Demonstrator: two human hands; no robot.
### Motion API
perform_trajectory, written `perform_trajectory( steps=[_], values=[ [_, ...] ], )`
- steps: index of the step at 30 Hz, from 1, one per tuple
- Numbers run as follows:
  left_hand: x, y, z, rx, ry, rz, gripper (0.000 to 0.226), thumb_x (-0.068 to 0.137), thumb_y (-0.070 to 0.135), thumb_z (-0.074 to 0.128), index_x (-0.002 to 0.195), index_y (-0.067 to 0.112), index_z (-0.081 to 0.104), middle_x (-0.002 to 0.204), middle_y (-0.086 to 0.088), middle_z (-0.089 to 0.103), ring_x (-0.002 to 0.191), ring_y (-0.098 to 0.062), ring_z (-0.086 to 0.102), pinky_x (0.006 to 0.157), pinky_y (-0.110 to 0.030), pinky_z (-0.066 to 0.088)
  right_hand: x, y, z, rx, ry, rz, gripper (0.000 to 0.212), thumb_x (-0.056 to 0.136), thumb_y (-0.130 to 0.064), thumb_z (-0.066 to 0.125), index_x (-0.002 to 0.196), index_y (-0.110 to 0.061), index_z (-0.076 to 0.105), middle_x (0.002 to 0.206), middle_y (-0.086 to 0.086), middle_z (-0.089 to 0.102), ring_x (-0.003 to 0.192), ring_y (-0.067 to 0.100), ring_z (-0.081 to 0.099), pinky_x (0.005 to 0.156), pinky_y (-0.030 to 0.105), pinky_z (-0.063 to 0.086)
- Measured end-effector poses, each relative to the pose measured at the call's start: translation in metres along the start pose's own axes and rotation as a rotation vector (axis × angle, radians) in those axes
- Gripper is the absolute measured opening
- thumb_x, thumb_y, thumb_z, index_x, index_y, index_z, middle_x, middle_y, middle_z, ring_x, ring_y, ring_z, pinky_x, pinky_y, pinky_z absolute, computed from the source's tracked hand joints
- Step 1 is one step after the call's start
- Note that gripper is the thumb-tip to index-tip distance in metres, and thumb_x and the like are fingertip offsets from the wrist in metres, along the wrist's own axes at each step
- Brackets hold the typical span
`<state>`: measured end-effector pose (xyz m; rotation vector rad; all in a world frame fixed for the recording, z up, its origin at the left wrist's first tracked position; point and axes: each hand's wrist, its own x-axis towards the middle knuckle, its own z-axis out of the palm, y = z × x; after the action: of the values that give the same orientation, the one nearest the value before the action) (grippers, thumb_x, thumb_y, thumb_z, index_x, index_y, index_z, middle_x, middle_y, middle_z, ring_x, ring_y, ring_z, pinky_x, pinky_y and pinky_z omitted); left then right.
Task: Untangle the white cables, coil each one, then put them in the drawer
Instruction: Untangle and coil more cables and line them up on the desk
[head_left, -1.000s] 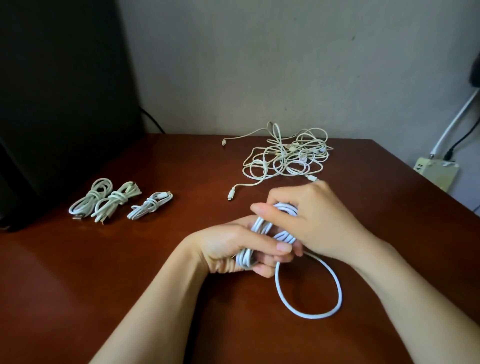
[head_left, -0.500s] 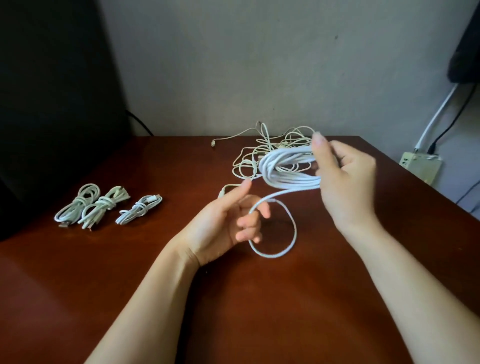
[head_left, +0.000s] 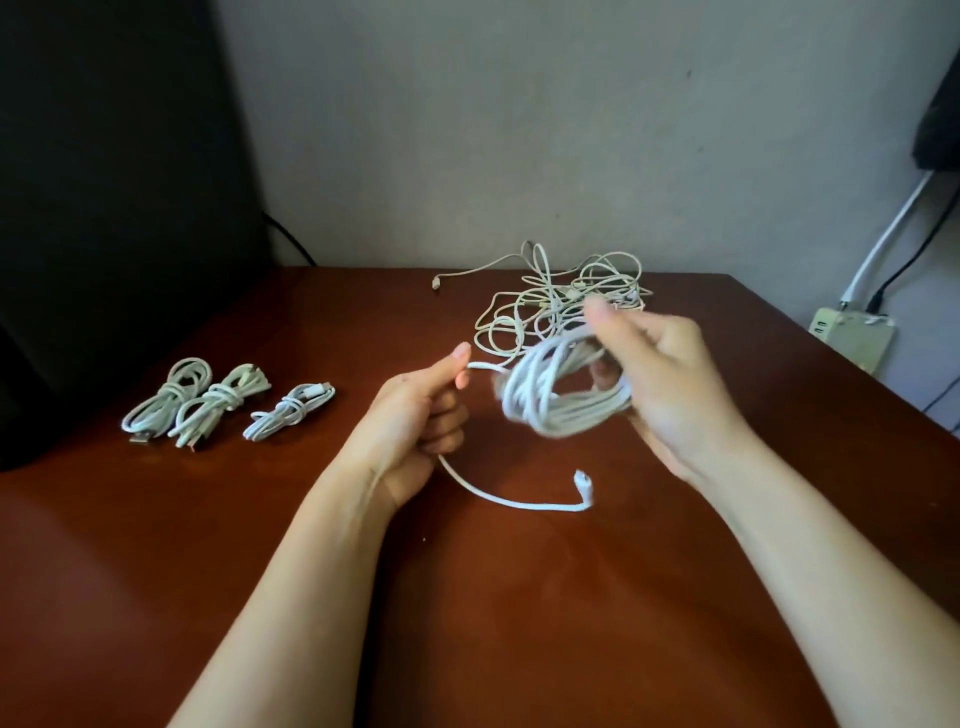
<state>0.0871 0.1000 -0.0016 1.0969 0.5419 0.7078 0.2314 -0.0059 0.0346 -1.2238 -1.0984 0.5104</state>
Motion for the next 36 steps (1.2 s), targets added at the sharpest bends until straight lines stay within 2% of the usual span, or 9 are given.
perform_trajectory(
  steps=[3, 6, 11, 15, 17, 22, 32, 34, 36],
  values=[
    [0.0, -0.001, 0.0, -0.002, 0.045, -0.009, 0.03, 0.078, 0.035, 0.06, 0.059, 0.017, 0.045, 0.045, 0.01, 0.015, 0.034, -0.003, 0.012, 0.036, -0.017, 0.008, -0.002, 0.001, 0.001, -0.196, -0.17, 0.022, 0.037, 0.08, -0.04, 0.065, 0.059, -0.009, 0.068, 0.058, 0.01, 0.045, 0.053, 0.008, 0.038, 0.053, 0.021, 0.03],
    [0.0, -0.003, 0.003, 0.021, 0.08, 0.023, 0.035, 0.092, 0.028, 0.056, 0.062, 0.015, 0.046, 0.043, 0.011, 0.017, 0.035, -0.002, 0.013, 0.036, -0.016, 0.01, 0.0, 0.002, -0.004, -0.414, -0.213, 0.036, 0.038, 0.086, -0.033, 0.064, 0.056, -0.009, 0.067, 0.054, 0.017, 0.047, 0.052, 0.009, 0.038, 0.054, 0.022, 0.031],
    [-0.002, -0.004, 0.009, 0.058, 0.02, 0.146, 0.032, 0.092, 0.027, 0.055, 0.065, 0.011, 0.062, 0.045, 0.01, 0.018, 0.037, -0.002, 0.013, 0.036, -0.015, 0.013, 0.004, 0.007, -0.014, -0.733, -0.096, -0.04, 0.044, 0.085, -0.036, 0.067, 0.049, -0.011, 0.063, 0.05, 0.019, 0.052, 0.047, 0.01, 0.035, 0.052, 0.019, 0.028],
    [-0.008, -0.005, 0.014, 0.067, -0.197, 0.163, 0.028, 0.079, 0.031, 0.058, 0.079, 0.009, 0.075, 0.048, 0.009, 0.017, 0.04, -0.002, 0.014, 0.04, -0.016, 0.011, 0.009, 0.014, -0.023, -0.864, 0.074, -0.124, 0.048, 0.086, -0.037, 0.065, 0.06, 0.003, 0.065, 0.055, 0.024, 0.052, 0.055, 0.029, 0.038, 0.061, 0.035, 0.031],
    [-0.009, -0.008, 0.017, 0.097, -0.299, 0.144, 0.025, 0.082, 0.028, 0.06, 0.087, 0.011, 0.077, 0.047, 0.011, 0.02, 0.041, -0.001, 0.015, 0.04, -0.015, 0.011, 0.011, 0.015, -0.024, -0.883, 0.188, -0.167, 0.051, 0.087, -0.036, 0.065, 0.052, 0.0, 0.057, 0.048, 0.021, 0.04, 0.055, 0.033, 0.03, 0.06, 0.036, 0.028],
    [-0.009, -0.016, 0.023, 0.255, -0.414, 0.132, 0.027, 0.085, 0.027, 0.054, 0.103, 0.025, 0.075, 0.045, 0.008, 0.023, 0.044, -0.004, 0.014, 0.041, -0.015, 0.016, 0.008, 0.016, -0.015, -0.856, 0.402, -0.275, 0.06, 0.088, -0.04, 0.059, 0.047, -0.017, 0.022, 0.048, 0.004, 0.011, 0.054, 0.022, 0.012, 0.058, 0.038, 0.01],
    [-0.011, -0.021, 0.031, 0.389, -0.462, 0.156, 0.025, 0.088, 0.033, 0.053, 0.091, 0.026, 0.077, 0.044, 0.003, 0.031, 0.042, -0.007, 0.021, 0.046, -0.022, 0.016, 0.006, 0.023, -0.003, -0.468, 0.599, -0.145, 0.061, 0.089, -0.041, 0.062, 0.047, -0.017, 0.025, 0.044, -0.003, 0.022, 0.052, 0.01, 0.018, 0.047, 0.026, 0.016],
    [-0.012, -0.021, 0.033, 0.406, -0.476, 0.163, 0.022, 0.091, 0.033, 0.057, 0.088, 0.023, 0.076, 0.044, 0.002, 0.034, 0.043, -0.008, 0.024, 0.045, -0.019, 0.019, 0.007, 0.021, -0.002, -0.243, 0.618, -0.055, 0.056, 0.087, -0.043, 0.064, 0.046, -0.015, 0.037, 0.049, -0.009, 0.024, 0.056, 0.011, 0.022, 0.05, 0.03, 0.021],
    [-0.012, -0.021, 0.035, 0.417, -0.471, 0.155, 0.025, 0.088, 0.033, 0.055, 0.087, 0.017, 0.074, 0.045, 0.0, 0.036, 0.045, -0.009, 0.027, 0.045, -0.017, 0.023, 0.008, 0.017, 0.001, 0.047, 0.616, 0.098, 0.046, 0.087, -0.041, 0.065, 0.062, -0.003, 0.059, 0.063, 0.005, 0.034, 0.059, 0.017, 0.026, 0.046, 0.028, 0.023]
  ],
)
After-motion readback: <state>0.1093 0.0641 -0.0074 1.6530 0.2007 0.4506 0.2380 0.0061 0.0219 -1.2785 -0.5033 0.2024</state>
